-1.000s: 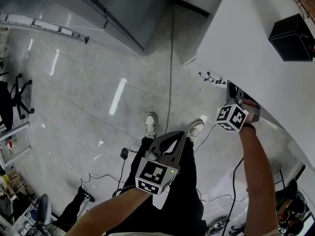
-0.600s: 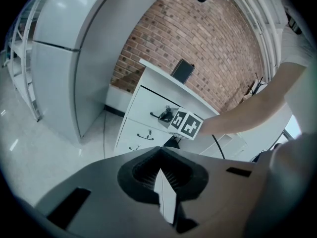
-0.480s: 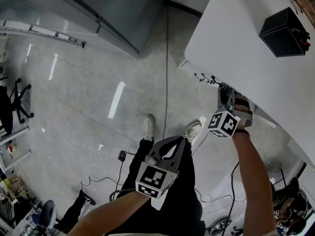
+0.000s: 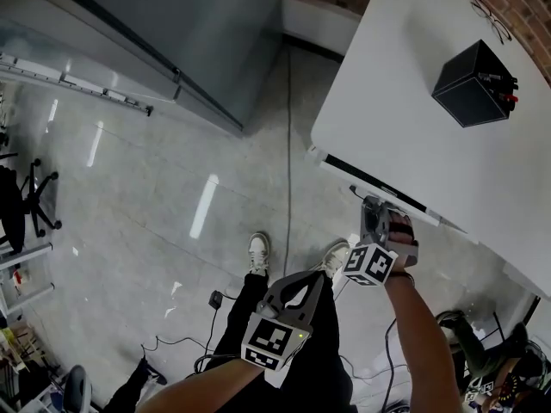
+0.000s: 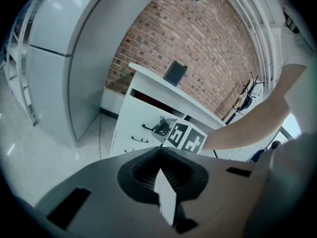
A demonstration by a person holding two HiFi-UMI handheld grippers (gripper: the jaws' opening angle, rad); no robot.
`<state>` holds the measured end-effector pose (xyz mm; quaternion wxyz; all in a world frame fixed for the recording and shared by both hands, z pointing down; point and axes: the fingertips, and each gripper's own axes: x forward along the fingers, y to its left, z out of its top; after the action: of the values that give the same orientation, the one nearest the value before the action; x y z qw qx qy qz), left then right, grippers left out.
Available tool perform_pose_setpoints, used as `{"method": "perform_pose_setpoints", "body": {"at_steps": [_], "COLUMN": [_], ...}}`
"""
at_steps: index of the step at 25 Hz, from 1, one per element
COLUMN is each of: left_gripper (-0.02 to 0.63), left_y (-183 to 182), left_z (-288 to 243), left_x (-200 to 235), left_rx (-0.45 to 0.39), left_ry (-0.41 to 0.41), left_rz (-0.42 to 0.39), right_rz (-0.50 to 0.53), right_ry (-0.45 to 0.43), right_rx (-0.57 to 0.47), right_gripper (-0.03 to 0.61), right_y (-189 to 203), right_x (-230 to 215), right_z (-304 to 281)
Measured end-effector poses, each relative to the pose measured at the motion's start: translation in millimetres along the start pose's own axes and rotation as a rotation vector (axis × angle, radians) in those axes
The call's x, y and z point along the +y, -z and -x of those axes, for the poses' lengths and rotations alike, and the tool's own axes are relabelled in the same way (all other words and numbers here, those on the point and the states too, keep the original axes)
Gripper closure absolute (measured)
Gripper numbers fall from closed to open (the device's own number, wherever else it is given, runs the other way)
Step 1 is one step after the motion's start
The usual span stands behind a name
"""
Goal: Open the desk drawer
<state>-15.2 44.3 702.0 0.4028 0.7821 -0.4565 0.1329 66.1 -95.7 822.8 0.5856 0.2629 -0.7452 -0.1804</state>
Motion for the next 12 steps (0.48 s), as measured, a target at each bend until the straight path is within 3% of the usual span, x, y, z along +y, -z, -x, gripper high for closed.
{"method": "perform_pose_setpoints", "body": {"at_steps": [12], "left_gripper": [0.607], "left_y": [-1.7], "left_z": [10.7], "left_x": [-3.6], "left_rx": [0.008], "left_ry": [0.006], "left_rz": [-0.020], "right_rz": [-0.103], "right_ry": [-0.055], "right_rx": [0.004], "right_gripper": [0.552], "right_y": [-7.2], "right_x": [36.8], "right_z": [30.7]}}
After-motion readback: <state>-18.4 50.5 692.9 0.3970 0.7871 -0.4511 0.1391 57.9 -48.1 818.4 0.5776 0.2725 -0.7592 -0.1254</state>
